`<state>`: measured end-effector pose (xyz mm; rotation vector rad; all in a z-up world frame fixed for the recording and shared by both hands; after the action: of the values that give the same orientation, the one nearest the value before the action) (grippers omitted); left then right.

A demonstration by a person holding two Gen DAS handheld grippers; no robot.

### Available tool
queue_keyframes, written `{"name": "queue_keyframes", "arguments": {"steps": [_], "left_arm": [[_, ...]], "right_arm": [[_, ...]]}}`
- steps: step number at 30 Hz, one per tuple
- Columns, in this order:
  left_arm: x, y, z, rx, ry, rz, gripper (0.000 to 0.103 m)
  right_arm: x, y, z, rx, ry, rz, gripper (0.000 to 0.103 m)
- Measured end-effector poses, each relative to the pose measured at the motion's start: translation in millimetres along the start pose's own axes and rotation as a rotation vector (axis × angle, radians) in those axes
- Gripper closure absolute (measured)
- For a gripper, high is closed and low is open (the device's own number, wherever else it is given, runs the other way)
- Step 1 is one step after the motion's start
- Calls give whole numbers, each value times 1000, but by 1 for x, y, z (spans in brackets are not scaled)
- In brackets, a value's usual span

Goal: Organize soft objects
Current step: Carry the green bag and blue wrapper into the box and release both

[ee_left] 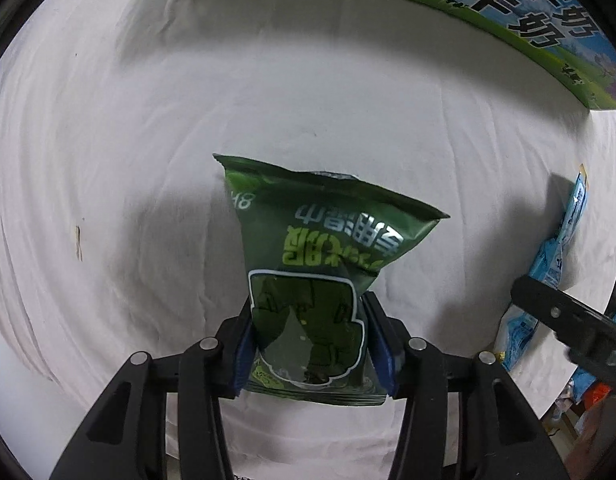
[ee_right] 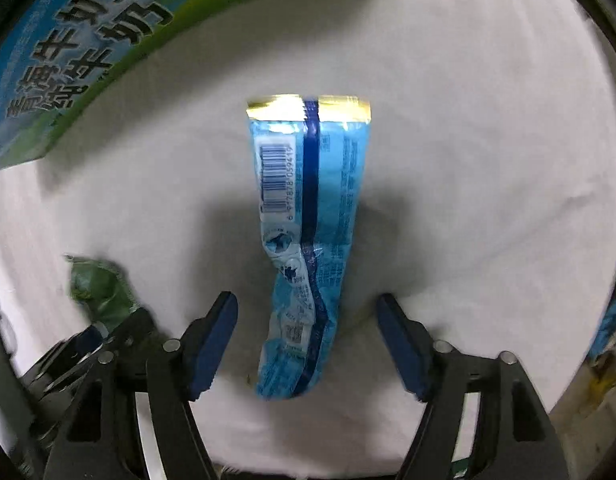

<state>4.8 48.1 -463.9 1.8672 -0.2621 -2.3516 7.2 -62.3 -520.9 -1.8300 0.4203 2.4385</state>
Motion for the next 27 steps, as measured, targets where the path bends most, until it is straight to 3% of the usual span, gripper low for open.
{"name": "queue_keyframes", "arguments": {"steps": [2,6,7,22,24,27], "left_arm": [[6,-19,-20,0,5,5,59],[4,-11,-9,-2,36,6,64],[2,-10,-7,0,40,14,65],[-85,7,16,59,173,90,65],[-97,12,17,69,193,102,65],[-121,17,18,90,219,127,65]], "right_arm": [[-6,-18,9,-48,62,73,68],[-8,-18,16,-84,65,67,80],[-15,3,9,-83,63,52,84],[-96,69,23,-111,162,-155,88],[-103,87,44,-111,179,-181,88],[-129,124,26,-106,208,-220,88]]}}
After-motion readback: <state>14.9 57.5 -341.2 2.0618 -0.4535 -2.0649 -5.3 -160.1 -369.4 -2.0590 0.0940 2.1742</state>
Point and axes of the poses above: each gripper's, at about its wrist camera, not at the fingertips, and x roughly the way its jaws point, y to its right, z to its underside, the point moved 1 cm from there along x, roughly the way its jaws point, and after that the axes turned 14 degrees about z, right-handed, at the moved point
